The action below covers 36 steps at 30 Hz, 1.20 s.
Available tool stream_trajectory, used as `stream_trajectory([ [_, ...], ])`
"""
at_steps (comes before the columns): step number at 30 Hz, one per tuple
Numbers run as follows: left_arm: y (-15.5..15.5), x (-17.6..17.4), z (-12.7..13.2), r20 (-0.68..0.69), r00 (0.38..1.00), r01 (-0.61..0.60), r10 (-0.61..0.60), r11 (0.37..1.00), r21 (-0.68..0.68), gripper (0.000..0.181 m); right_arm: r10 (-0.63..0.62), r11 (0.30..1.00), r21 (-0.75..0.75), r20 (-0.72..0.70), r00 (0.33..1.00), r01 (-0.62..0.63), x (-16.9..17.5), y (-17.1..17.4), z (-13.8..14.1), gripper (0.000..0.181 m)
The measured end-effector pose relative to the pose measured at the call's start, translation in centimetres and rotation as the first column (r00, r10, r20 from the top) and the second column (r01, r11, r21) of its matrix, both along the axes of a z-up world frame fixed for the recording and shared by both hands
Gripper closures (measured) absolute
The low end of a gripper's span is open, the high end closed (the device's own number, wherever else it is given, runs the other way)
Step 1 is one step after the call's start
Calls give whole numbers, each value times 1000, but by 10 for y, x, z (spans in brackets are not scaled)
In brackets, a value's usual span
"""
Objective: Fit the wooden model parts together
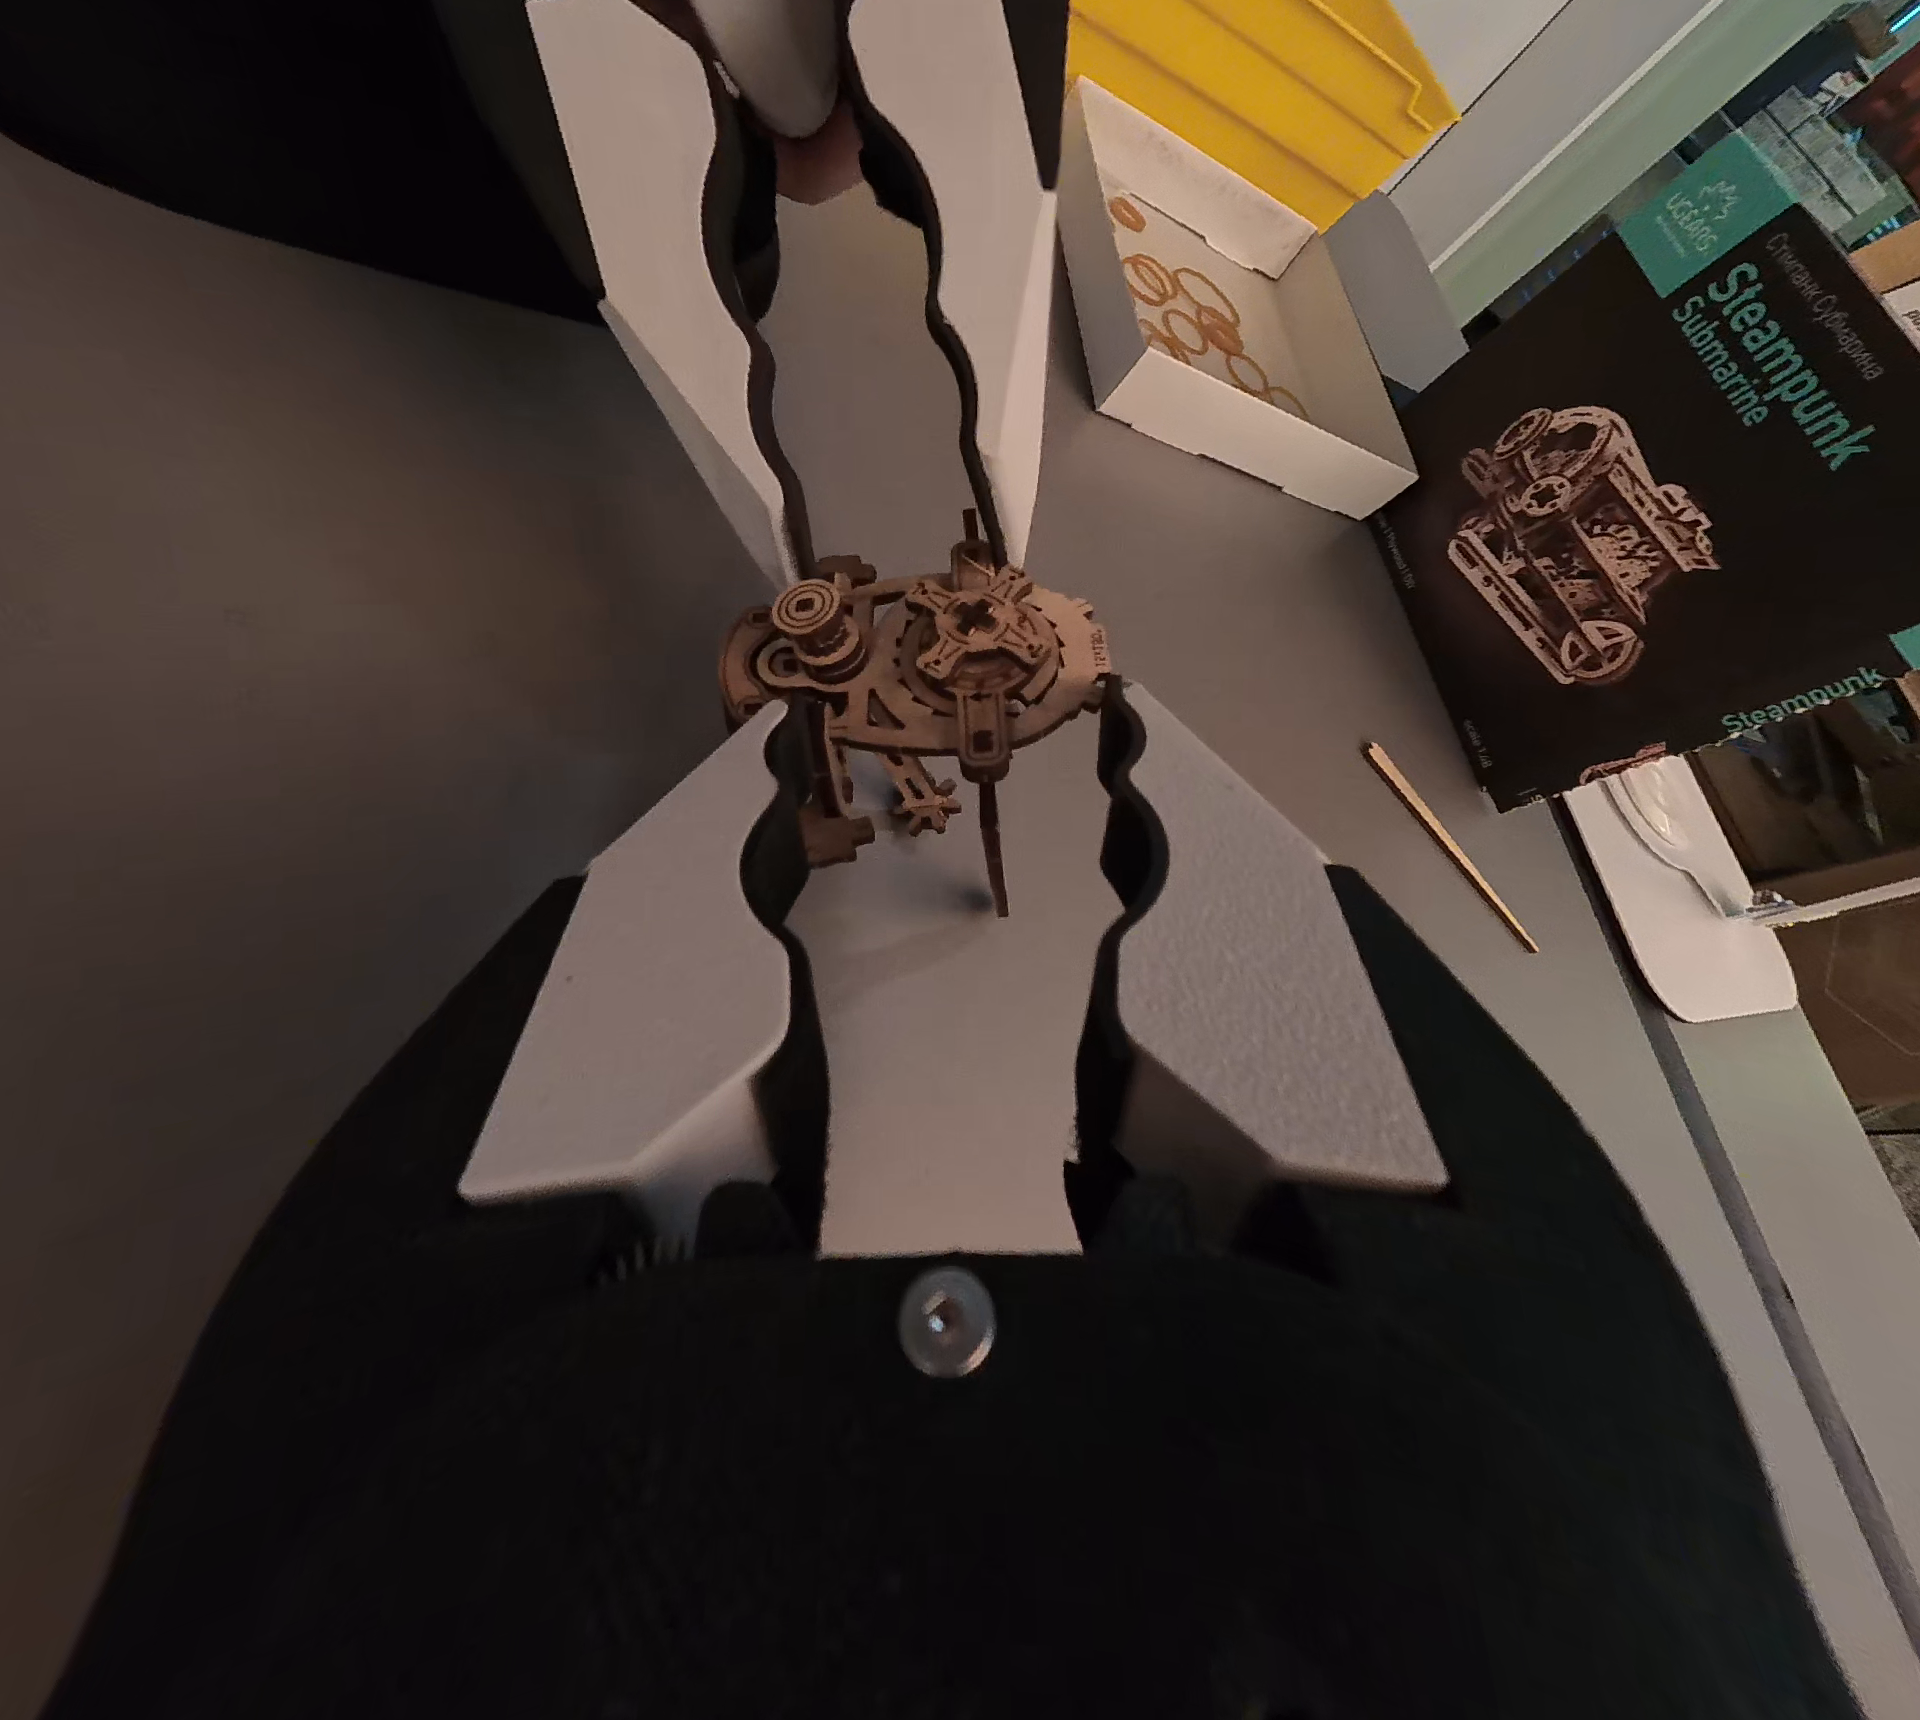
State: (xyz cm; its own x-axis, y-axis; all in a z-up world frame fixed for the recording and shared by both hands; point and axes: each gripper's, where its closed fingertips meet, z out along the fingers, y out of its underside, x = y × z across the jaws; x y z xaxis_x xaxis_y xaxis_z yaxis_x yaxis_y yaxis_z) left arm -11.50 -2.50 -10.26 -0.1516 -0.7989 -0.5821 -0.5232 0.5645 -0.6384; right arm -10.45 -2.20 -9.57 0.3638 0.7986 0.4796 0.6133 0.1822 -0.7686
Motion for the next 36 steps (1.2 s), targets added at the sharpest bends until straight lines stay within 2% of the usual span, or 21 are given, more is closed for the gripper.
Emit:
stream_trajectory([
  [12, 2, 1, 0, 1, 1000, -11, 11, 997, -71, 147, -3, 1000, -15, -26, 1000, 2, 0, 1, 1, 126],
  [31, 1, 1, 0, -14, 1000, -14, 13, 996, -86, 147, 8, 1000, 8, -14, 1000, -8, 0, 0, 1, 126],
  [36, 0, 2, 6, 34, 999, 14, -11, 995, -99, 146, 3, 1000, -24, -45, 999, -4, 2, 1, 4, 126],
])
